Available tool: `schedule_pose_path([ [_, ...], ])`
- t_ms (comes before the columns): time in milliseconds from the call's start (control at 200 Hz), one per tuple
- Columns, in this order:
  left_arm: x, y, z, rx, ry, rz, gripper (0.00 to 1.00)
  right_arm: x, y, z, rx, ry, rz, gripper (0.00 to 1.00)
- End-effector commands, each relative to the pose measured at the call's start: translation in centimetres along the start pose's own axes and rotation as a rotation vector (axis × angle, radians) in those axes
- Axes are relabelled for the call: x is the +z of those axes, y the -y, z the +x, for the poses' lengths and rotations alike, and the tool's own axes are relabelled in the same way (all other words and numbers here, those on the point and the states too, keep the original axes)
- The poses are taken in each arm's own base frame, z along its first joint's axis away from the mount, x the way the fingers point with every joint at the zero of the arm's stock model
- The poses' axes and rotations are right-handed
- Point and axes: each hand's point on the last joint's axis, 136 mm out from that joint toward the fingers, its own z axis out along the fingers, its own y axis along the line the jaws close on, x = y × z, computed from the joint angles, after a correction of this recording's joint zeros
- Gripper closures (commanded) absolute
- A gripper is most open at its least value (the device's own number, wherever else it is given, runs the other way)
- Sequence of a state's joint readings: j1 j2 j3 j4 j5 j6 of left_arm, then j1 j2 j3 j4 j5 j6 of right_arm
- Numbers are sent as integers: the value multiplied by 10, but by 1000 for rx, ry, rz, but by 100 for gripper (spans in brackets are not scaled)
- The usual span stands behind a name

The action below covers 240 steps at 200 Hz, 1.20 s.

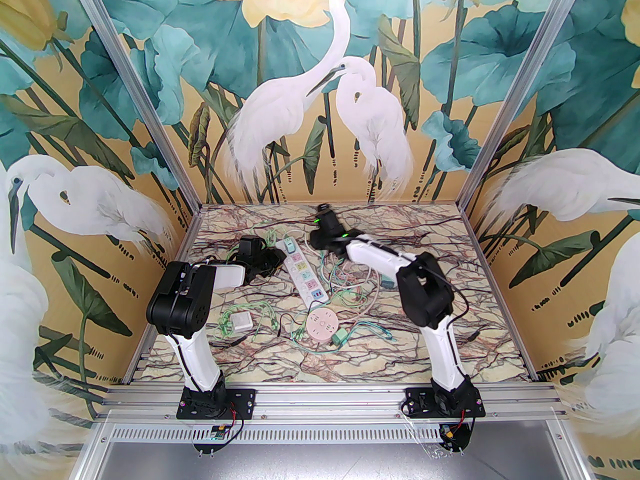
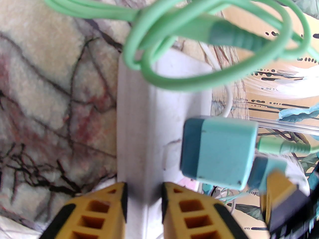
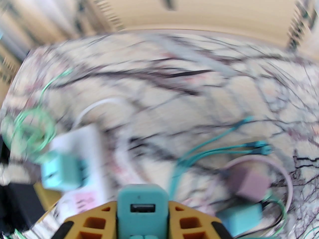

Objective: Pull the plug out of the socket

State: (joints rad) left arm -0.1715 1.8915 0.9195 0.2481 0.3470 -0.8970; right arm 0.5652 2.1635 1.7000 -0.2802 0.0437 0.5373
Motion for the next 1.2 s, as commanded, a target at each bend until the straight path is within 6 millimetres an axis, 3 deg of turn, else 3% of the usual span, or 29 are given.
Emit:
schedule_pose_path([
  [0, -2, -16, 20, 2, -44, -36, 64, 4, 13, -8, 164, -7, -50, 74],
  [115, -7, -11, 16, 20, -17, -15, 54, 12, 32, -12, 269, -13, -57, 72],
  [215, -13, -1, 13, 31, 12, 32, 50, 18, 35, -11, 307, -29, -74, 68],
  [290, -20, 5, 10, 45, 42, 64, 45, 19, 36, -9, 308, -41, -64, 58],
  [355, -27, 10, 7, 55, 73, 86, 42, 18, 39, -7, 311, -44, -47, 49],
  [550, -37, 11, 2, 60, 130, 95, 38, 3, 35, -4, 294, -42, -54, 43],
  [760, -40, 10, 0, 54, 149, 98, 24, -20, 11, 6, 220, -54, -59, 39],
  [935, -42, 8, -1, 46, 156, 95, 15, -30, -27, 20, 73, -59, -76, 43],
  [1000, -44, 6, -2, 39, 164, 92, 1, -29, -40, 25, -15, -60, -71, 45],
  [1195, -59, -10, -12, 8, 240, 32, 0, -13, -72, 39, -154, -107, -160, 49],
])
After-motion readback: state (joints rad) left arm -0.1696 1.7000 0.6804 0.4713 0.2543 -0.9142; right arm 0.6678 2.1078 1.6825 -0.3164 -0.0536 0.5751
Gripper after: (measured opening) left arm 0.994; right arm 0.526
